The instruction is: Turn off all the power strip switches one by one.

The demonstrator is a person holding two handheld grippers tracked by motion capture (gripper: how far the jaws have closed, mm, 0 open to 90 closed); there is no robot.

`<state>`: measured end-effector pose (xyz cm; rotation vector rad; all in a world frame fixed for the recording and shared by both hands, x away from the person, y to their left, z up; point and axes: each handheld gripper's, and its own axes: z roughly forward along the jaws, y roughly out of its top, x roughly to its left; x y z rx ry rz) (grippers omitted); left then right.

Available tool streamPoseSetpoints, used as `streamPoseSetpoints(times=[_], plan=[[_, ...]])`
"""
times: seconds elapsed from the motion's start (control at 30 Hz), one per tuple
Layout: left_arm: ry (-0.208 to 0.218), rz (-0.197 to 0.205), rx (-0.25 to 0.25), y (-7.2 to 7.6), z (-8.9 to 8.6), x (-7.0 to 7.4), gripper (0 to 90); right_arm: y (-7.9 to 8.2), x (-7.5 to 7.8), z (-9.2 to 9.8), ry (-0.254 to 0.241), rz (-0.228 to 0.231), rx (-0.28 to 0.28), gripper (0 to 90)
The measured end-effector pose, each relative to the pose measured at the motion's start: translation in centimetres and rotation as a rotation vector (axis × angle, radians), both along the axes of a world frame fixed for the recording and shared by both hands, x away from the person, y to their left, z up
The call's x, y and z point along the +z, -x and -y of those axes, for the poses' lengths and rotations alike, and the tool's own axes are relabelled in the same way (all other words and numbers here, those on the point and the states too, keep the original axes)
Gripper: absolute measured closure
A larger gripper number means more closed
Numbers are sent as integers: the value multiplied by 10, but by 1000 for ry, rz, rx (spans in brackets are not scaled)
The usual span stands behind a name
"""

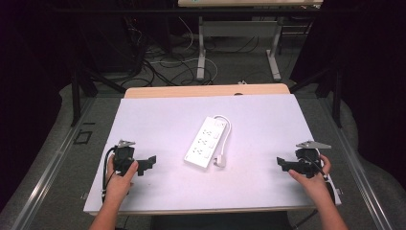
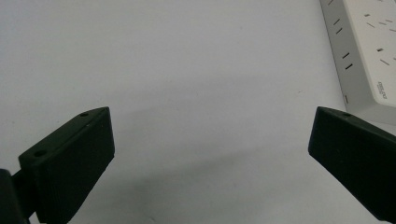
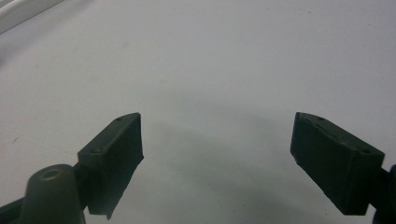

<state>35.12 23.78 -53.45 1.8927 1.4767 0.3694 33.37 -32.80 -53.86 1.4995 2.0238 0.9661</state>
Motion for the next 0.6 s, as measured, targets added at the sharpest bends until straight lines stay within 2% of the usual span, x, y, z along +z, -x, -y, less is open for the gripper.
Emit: streamPoseSetpoints(times=[0.27,0.4,0.6], plan=[[1,-3,13,0,0,-2,7,-5,7,-14,-7,9,37,187],[8,3,14,1,0,-3,5,-11,13,-22,20,15,68,189],[3,11,2,2,0,-3,5,-24,26,-39,32,17,116,199]])
